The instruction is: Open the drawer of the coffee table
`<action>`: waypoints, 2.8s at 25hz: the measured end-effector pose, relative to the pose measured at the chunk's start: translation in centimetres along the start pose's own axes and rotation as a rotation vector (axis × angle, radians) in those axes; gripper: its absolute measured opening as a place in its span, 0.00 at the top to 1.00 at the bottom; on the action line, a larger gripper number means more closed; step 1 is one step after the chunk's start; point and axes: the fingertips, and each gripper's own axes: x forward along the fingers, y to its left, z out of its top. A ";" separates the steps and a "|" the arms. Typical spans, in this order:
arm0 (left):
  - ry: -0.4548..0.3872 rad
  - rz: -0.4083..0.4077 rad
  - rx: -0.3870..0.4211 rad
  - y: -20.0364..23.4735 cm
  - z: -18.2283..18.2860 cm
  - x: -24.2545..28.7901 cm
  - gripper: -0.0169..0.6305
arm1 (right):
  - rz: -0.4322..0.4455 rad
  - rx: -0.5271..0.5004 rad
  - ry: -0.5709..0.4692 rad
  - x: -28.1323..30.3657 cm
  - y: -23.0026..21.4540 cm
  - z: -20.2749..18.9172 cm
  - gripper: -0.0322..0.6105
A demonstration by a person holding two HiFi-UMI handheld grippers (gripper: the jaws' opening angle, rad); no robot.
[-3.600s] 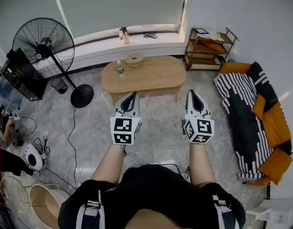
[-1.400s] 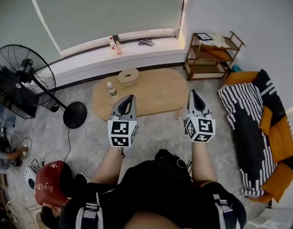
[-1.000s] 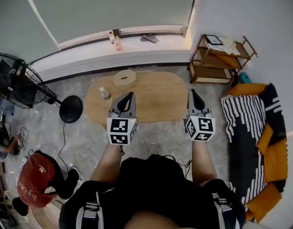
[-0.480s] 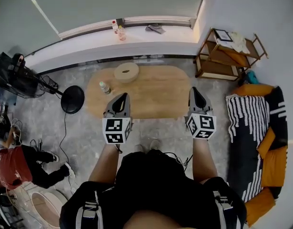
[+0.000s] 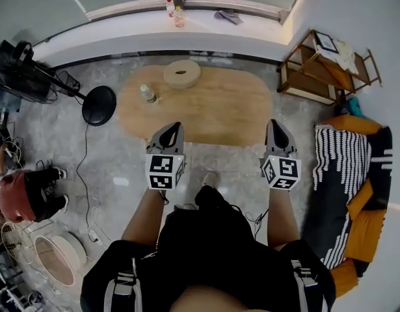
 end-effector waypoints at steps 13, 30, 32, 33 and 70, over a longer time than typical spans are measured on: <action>0.038 -0.048 -0.032 2.7 -12.8 -3.9 0.94 | -0.051 -0.020 0.085 -3.9 4.8 -10.5 0.92; -0.034 -0.131 -0.093 1.3 -39.6 6.5 0.94 | -0.115 -0.053 0.042 -2.2 0.8 -35.9 0.92; -0.060 -0.133 -0.066 1.2 -43.6 9.1 0.94 | -0.106 -0.005 -0.003 -0.9 -0.2 -40.4 0.92; -0.078 -0.138 -0.056 1.1 -45.5 10.4 0.94 | -0.103 0.018 -0.030 -0.4 -0.6 -42.6 0.92; -0.328 -0.482 -0.997 2.5 -64.4 26.3 0.56 | 0.055 -0.051 0.129 5.4 -6.9 -62.7 0.58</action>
